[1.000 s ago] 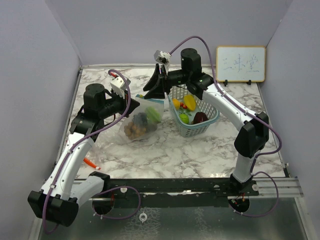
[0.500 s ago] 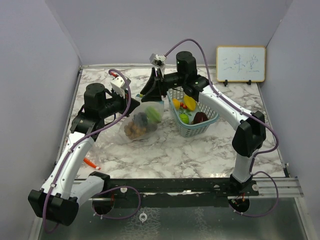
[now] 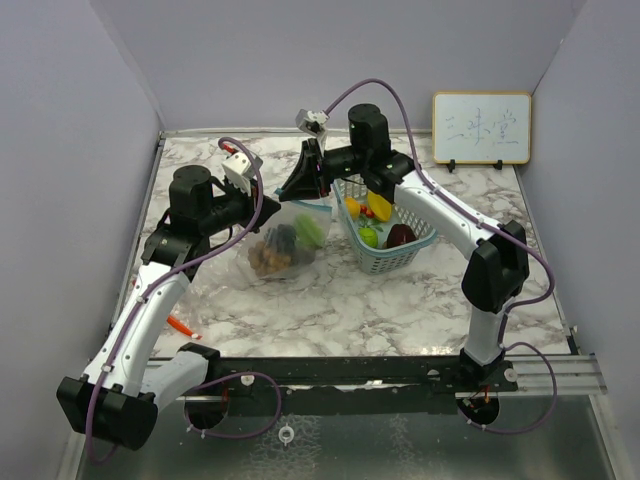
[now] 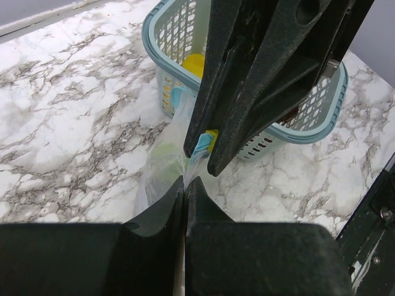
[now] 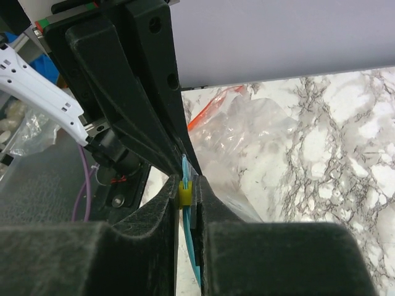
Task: Place the food in the zip-top bag and seal the zipper
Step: Zip the zipper food storage bag at the center of the board.
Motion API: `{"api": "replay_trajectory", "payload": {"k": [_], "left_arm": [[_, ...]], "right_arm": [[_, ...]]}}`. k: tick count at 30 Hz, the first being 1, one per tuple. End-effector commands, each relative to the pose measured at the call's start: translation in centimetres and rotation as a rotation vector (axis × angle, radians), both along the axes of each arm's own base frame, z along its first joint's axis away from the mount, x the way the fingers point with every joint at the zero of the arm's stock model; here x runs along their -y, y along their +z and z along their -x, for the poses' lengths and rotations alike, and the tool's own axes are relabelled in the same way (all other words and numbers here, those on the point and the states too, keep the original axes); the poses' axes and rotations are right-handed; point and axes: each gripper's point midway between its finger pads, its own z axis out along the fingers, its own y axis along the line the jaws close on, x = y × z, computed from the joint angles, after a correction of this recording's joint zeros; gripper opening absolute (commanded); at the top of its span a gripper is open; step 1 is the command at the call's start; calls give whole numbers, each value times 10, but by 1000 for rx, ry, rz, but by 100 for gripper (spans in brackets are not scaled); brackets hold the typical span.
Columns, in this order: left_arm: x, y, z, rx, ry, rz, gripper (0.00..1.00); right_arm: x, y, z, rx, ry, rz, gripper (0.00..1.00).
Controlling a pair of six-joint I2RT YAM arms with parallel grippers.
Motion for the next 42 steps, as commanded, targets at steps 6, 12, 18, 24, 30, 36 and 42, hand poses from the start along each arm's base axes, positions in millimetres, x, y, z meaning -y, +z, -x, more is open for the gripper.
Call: {"api": "replay_trajectory", "payload": {"k": [6, 12, 18, 24, 30, 36, 42], "left_arm": [[-8, 32, 1, 113, 46, 25, 0], [-15, 37, -2, 130, 91, 53, 0], [-12, 29, -2, 105, 66, 61, 0], [-42, 39, -19, 141, 258, 30, 0], [-100, 43, -38, 169, 587, -66, 0], [-135, 42, -45, 162, 794, -100, 0], [-148, 39, -50, 151, 874, -111, 0]], "right_arm": [[15, -4, -17, 26, -77, 38, 9], [32, -20, -30, 56, -154, 99, 9], [36, -11, -27, 62, -145, 82, 9], [43, -36, -35, 66, -209, 157, 9], [63, -64, -55, 51, -380, 276, 7], [95, -91, -71, 57, -585, 417, 6], [138, -113, -89, 88, -825, 561, 5]]}}
